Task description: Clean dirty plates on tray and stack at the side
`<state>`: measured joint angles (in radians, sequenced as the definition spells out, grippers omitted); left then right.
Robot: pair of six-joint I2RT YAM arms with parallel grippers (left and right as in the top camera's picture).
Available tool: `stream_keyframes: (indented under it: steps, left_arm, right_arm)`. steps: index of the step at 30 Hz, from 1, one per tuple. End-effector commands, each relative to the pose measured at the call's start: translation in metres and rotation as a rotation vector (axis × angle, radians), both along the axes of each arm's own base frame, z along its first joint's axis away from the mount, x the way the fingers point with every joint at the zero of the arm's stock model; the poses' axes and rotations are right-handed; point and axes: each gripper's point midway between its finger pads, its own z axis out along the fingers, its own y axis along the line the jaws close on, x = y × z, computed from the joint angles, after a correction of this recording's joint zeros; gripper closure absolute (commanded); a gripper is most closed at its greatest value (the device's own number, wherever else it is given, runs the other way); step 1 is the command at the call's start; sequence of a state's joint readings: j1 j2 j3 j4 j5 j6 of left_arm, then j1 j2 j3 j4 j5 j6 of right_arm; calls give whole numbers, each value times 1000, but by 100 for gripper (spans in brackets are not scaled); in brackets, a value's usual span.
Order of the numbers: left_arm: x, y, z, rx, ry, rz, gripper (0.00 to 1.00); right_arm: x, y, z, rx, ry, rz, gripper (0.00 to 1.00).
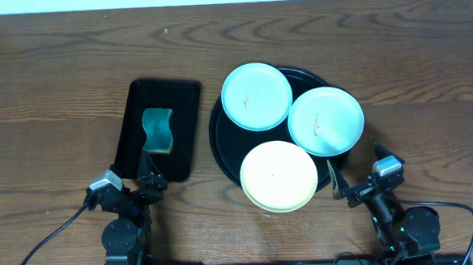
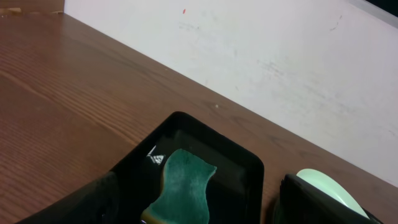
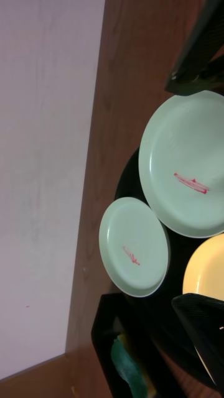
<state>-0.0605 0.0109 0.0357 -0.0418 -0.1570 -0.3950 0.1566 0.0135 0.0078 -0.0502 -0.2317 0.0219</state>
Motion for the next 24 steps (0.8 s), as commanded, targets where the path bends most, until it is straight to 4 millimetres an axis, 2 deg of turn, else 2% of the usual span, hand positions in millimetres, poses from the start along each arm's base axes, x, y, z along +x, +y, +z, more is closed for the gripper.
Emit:
stream_keyframes:
  steps: [1,16,20,24]
  left_arm:
    - [0,4,-17,14,39,23,17]
    - [0,4,-16,13,37,18,17]
    - [1,-11,0,79,18,-73,17]
    - [-1,-16,11,107,47,-108,17]
  right_arm:
    - [-1,2,0,13,3,11,1]
    - [-1,3,0,17,4,16,1]
    - [-2,4,0,39,13,18,1]
    - [-3,6,4,43,11,30,1]
